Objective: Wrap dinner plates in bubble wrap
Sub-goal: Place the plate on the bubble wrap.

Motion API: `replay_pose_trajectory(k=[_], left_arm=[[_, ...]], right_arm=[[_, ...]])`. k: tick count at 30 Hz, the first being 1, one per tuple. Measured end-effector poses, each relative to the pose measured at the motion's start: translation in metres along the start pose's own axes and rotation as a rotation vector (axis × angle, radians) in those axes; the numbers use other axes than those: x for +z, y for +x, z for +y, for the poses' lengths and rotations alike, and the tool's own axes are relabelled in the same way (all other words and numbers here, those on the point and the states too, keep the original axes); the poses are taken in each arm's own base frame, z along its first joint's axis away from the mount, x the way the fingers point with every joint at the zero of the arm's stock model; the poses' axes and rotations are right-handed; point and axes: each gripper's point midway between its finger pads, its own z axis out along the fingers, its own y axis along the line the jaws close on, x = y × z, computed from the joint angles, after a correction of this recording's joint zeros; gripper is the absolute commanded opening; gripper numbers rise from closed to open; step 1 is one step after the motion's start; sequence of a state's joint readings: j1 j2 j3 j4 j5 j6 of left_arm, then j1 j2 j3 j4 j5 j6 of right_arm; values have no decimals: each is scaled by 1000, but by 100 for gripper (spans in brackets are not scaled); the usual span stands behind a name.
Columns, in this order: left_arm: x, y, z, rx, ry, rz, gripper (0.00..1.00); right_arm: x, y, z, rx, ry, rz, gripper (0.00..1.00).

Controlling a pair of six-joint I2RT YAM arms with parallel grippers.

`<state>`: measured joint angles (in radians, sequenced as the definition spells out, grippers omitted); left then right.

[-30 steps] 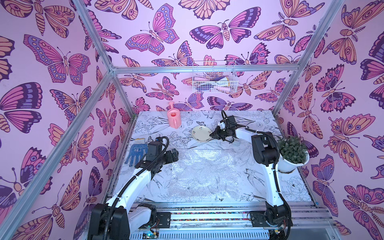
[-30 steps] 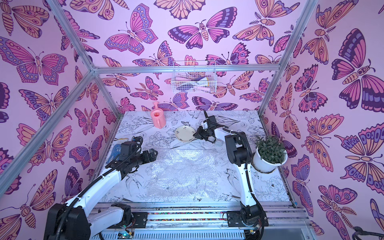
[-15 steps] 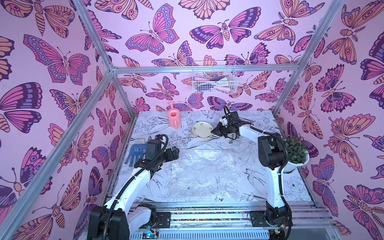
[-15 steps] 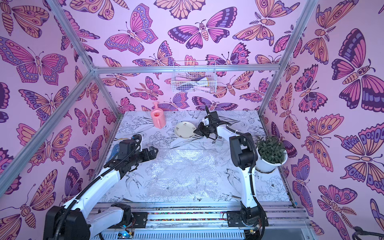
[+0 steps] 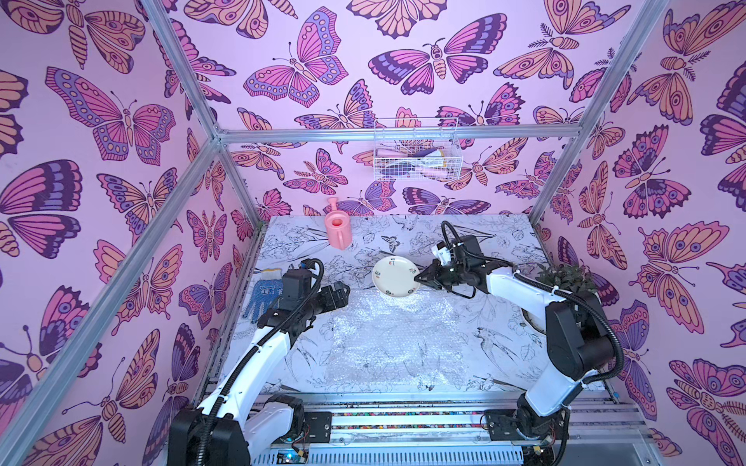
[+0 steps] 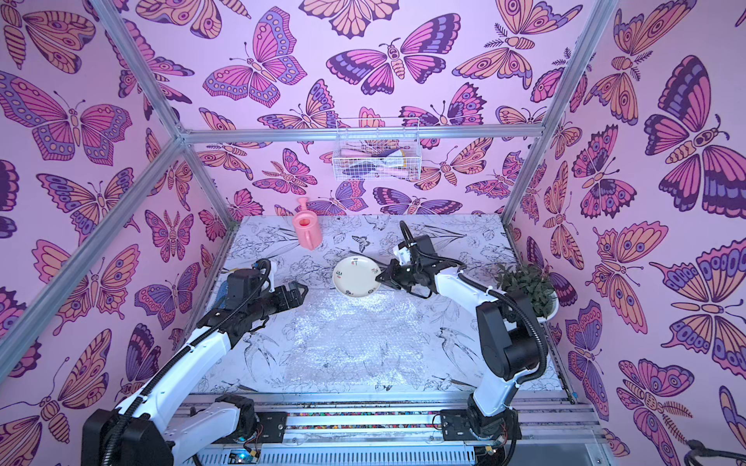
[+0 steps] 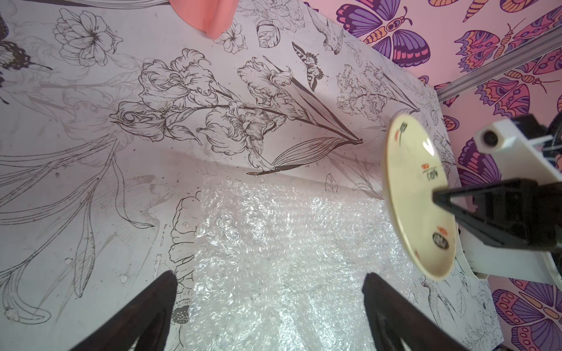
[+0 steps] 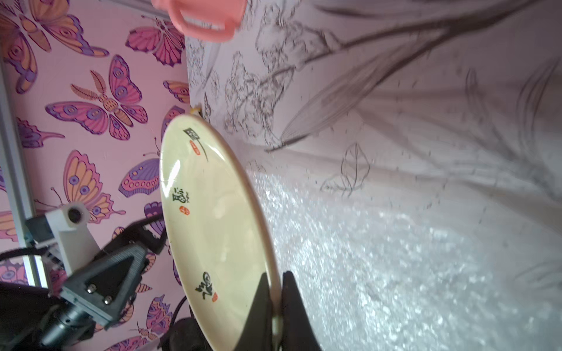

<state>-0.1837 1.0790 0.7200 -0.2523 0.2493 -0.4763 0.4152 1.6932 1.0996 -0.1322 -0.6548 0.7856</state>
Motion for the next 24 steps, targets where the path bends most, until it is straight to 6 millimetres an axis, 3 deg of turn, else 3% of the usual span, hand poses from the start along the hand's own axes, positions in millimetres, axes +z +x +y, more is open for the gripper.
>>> replay_pose_trajectory(k=[5, 10, 15, 24], left_arm=[[0, 3, 1, -19, -4, 11, 97], [4, 9, 5, -47, -13, 30, 97], [11, 20, 9, -87, -14, 76, 96], [13, 29, 9, -116, -3, 104, 96]], right_arm=[[15, 67, -9, -20, 8, 108, 0], [31, 111, -29, -18, 33, 172, 0], [37, 123, -53, -5, 67, 168, 0], [39, 114, -69, -84, 139, 116, 0]])
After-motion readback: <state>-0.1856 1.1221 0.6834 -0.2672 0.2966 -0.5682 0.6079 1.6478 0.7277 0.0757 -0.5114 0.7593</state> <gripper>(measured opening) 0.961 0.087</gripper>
